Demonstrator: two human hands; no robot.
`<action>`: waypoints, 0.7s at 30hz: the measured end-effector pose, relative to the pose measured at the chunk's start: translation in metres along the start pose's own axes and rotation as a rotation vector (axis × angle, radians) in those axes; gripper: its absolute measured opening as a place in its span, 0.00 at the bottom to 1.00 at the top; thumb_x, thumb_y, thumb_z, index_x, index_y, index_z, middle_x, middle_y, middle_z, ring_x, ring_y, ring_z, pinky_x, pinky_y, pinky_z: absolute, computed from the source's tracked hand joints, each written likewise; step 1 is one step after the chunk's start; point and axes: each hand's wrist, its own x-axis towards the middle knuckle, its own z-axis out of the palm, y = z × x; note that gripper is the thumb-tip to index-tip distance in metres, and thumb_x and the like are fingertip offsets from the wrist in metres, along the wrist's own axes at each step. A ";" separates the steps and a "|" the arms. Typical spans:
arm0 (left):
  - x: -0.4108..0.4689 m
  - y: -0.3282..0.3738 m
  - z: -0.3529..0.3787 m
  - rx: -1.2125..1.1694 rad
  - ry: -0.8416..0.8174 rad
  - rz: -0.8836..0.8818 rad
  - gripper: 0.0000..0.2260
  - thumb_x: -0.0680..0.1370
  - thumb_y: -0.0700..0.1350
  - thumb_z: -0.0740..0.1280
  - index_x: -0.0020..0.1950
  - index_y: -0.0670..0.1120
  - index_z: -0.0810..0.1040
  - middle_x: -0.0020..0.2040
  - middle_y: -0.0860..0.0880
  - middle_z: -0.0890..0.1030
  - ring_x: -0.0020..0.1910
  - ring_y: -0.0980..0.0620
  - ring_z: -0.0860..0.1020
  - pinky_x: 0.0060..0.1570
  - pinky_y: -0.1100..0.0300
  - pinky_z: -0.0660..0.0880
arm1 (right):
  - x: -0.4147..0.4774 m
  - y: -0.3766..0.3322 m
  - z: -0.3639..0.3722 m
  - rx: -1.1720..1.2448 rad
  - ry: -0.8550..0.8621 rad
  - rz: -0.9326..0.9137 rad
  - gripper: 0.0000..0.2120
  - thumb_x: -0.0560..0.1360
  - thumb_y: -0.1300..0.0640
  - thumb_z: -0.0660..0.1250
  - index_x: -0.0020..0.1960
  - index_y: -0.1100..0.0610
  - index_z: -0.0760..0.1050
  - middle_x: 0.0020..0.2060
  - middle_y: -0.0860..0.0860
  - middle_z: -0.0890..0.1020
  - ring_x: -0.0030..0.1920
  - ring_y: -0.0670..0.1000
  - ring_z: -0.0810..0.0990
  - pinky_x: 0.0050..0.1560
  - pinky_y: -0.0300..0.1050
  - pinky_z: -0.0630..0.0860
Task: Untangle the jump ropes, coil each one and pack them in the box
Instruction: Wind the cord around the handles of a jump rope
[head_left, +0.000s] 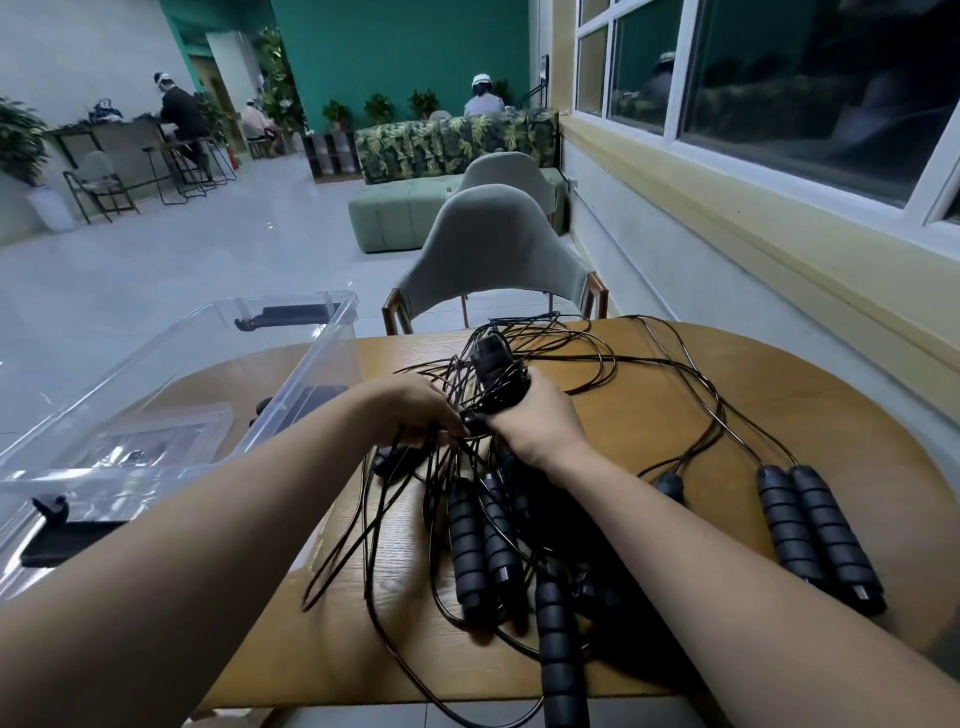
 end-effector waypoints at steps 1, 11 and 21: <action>0.000 0.000 0.000 -0.027 -0.026 -0.005 0.04 0.77 0.39 0.76 0.52 0.42 0.84 0.40 0.45 0.82 0.31 0.54 0.74 0.29 0.64 0.68 | 0.000 0.000 -0.001 -0.003 0.002 -0.004 0.20 0.70 0.54 0.80 0.59 0.49 0.77 0.50 0.48 0.85 0.50 0.52 0.82 0.45 0.44 0.72; -0.003 -0.005 0.006 -0.263 -0.172 0.123 0.20 0.60 0.48 0.88 0.42 0.48 0.80 0.39 0.47 0.80 0.36 0.50 0.74 0.37 0.57 0.67 | 0.002 0.003 -0.019 -0.015 0.092 -0.046 0.17 0.69 0.55 0.76 0.55 0.50 0.76 0.47 0.48 0.85 0.48 0.54 0.83 0.42 0.44 0.71; -0.011 -0.011 0.015 -0.504 -0.223 0.259 0.21 0.71 0.45 0.82 0.62 0.44 0.82 0.50 0.47 0.84 0.44 0.55 0.80 0.47 0.60 0.74 | 0.006 0.007 -0.033 0.084 0.163 -0.131 0.17 0.66 0.52 0.78 0.52 0.50 0.75 0.43 0.46 0.86 0.45 0.49 0.84 0.46 0.48 0.80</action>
